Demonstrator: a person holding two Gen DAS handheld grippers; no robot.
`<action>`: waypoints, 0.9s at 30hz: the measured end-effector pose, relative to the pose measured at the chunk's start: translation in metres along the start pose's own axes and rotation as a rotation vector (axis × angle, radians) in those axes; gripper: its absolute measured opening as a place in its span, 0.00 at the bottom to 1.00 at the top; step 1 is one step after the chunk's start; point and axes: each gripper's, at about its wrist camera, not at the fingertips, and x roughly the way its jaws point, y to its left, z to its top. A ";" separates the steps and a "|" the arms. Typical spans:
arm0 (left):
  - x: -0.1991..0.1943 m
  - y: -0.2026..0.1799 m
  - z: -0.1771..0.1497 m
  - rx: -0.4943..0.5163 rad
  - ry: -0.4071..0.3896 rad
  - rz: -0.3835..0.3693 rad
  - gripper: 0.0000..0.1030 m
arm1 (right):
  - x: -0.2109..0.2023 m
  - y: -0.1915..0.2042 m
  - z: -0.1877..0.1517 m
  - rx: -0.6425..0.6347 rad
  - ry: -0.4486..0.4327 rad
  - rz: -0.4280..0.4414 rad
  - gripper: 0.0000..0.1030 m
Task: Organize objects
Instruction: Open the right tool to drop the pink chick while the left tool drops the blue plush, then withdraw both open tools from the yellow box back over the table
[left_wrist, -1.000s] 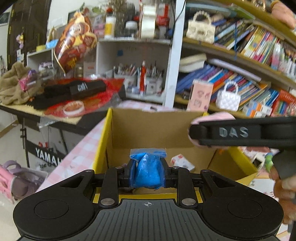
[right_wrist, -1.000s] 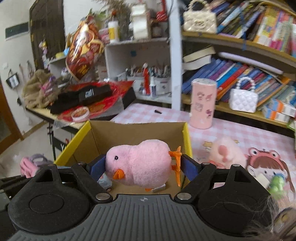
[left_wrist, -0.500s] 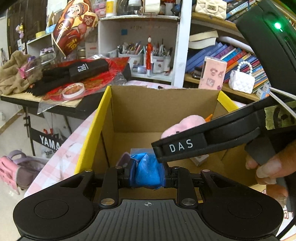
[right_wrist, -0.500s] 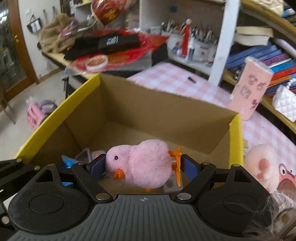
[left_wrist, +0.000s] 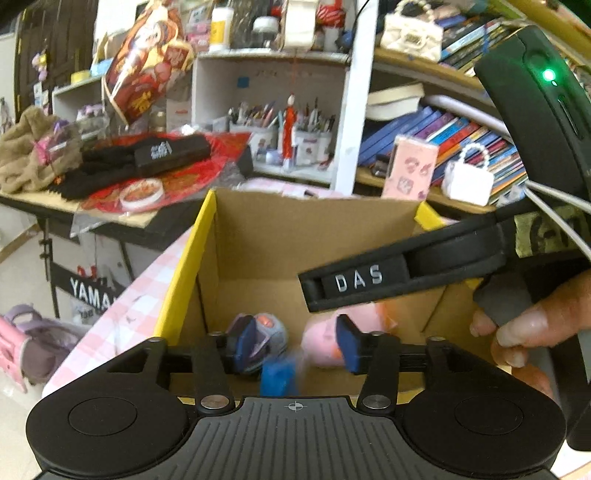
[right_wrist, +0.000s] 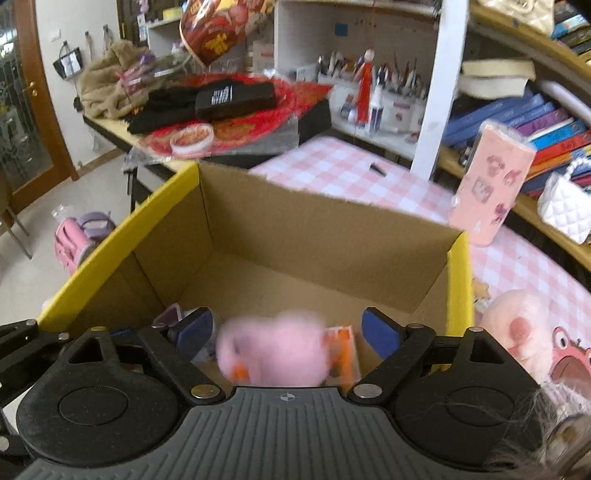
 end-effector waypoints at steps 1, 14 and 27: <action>-0.004 -0.001 0.001 0.007 -0.015 0.009 0.63 | -0.006 -0.001 0.001 0.009 -0.017 0.001 0.88; -0.064 0.020 0.000 0.018 -0.177 0.135 0.77 | -0.089 -0.003 -0.021 0.072 -0.271 -0.200 0.88; -0.107 0.028 -0.059 0.041 -0.092 0.146 0.82 | -0.120 0.035 -0.116 0.164 -0.179 -0.304 0.88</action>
